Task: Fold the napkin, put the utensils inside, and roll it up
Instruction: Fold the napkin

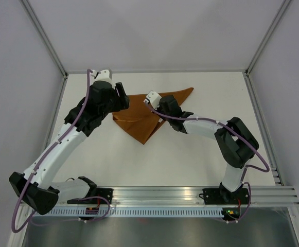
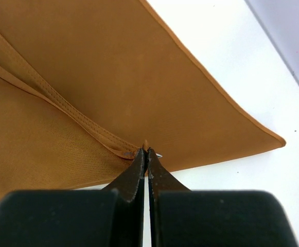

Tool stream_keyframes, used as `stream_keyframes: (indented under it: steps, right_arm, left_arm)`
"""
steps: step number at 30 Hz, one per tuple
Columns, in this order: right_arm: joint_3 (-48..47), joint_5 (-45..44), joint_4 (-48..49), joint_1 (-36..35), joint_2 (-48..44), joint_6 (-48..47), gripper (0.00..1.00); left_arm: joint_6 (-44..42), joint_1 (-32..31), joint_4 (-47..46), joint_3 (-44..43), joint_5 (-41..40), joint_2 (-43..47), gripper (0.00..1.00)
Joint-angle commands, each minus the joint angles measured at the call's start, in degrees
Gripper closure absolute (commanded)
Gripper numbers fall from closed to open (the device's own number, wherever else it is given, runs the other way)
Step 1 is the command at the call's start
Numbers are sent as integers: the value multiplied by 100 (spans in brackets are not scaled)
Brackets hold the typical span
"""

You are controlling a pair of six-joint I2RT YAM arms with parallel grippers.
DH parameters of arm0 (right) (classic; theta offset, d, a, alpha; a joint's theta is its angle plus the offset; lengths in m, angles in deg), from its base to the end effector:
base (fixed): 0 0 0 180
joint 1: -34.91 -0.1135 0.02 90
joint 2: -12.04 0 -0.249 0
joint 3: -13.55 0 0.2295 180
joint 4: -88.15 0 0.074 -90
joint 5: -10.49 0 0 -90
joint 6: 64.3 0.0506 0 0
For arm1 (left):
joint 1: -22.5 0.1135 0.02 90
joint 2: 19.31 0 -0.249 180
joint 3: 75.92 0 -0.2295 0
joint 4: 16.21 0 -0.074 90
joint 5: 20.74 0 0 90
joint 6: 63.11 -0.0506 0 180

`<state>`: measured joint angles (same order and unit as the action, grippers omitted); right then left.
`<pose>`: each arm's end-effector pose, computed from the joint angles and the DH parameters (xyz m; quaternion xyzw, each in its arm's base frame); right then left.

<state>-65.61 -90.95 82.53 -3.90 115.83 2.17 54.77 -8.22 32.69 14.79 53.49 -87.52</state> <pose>0.3139 0.2396 0.1974 -0.4041 0.7639 -0.0198 0.5027 0.2221 -0.1160 0.3700 -0.0498 0.8498 -0.1479 0.5036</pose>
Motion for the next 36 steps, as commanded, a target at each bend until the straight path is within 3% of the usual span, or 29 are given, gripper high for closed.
stream_keyframes:
  steps: [1,17,19,26,29,36]
  right_arm:
    - [29,37,13,92,150,94,99]
    - [-226,46,-418,321,642,261,98]
    - [-331,72,-540,365,713,331,92]
    - [-831,247,-936,602,783,638,51]
    - [-1261,458,-1322,804,740,797,41]
    - [-2763,1125,-2456,1838,1317,1858,35]
  left_arm:
    - [-221,-4,-297,39,215,-114,33]
    - [-257,-4,-517,329,443,-307,33]
    - [-265,-4,-552,390,469,-307,33]
    - [-300,-4,-640,540,513,-299,32]
    - [-309,-4,-701,584,531,-316,32]
    - [-344,-4,-860,566,601,-421,31]
